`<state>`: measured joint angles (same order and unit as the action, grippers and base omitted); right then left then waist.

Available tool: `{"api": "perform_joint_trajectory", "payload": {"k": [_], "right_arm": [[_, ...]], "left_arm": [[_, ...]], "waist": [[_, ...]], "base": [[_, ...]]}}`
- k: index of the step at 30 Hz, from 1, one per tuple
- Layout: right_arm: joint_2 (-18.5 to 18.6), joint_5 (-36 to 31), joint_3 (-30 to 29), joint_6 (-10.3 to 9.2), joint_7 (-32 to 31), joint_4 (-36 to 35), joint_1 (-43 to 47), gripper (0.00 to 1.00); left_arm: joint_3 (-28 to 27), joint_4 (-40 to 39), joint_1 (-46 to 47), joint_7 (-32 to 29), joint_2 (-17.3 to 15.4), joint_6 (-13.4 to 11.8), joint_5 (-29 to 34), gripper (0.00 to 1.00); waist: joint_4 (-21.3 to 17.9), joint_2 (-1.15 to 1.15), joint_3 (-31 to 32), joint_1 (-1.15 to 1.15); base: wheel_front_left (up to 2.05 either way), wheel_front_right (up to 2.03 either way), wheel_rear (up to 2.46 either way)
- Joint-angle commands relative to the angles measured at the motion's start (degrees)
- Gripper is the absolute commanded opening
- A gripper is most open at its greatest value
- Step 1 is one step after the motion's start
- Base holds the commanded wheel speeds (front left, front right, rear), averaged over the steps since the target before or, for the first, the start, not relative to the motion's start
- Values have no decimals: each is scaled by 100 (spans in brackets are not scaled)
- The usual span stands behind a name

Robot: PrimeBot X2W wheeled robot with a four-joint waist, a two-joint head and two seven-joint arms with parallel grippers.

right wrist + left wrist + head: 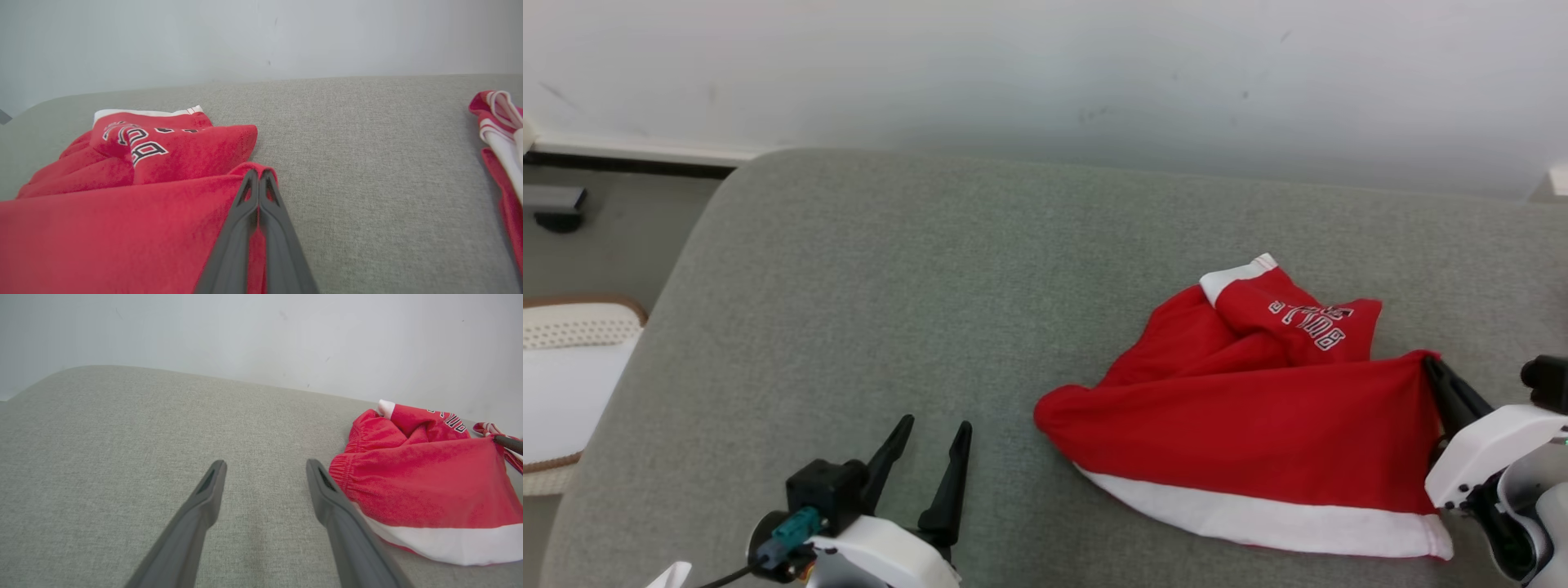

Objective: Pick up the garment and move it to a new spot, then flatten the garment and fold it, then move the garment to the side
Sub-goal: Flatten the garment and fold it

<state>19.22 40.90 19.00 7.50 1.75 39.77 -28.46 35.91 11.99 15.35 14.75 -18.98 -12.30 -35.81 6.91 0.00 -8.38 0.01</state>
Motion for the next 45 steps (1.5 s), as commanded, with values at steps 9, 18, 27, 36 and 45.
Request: {"api": "perform_joint_trajectory", "payload": {"k": [9,18,27,36,45], "right_arm": [[99,27,146,-8,351,1154,-517,0],[-160,217,489,-8,617,1672,-717,100],[124,-160,806,-8,1217,1342,-728,100],[438,-966,-43,-8,1338,-717,359,100],[-225,-1555,-1130,-8,1340,-2516,2359,100]], "left_arm": [[-102,178,17,38,74,104,150,100],[-169,232,-106,38,41,151,158,100],[-846,-278,-528,36,-127,12,444,100],[-1816,-959,-1268,36,51,64,1078,100],[-2411,-932,-1628,36,572,532,1602,100]], "waist": [[-10,0,90,-1],[-280,0,333,-1],[-758,0,766,-1],[-1171,0,970,-1],[-1232,0,988,-1]], "base": [[0,0,0],[0,0,0],[0,0,0],[0,0,0],[0,0,0]]}}
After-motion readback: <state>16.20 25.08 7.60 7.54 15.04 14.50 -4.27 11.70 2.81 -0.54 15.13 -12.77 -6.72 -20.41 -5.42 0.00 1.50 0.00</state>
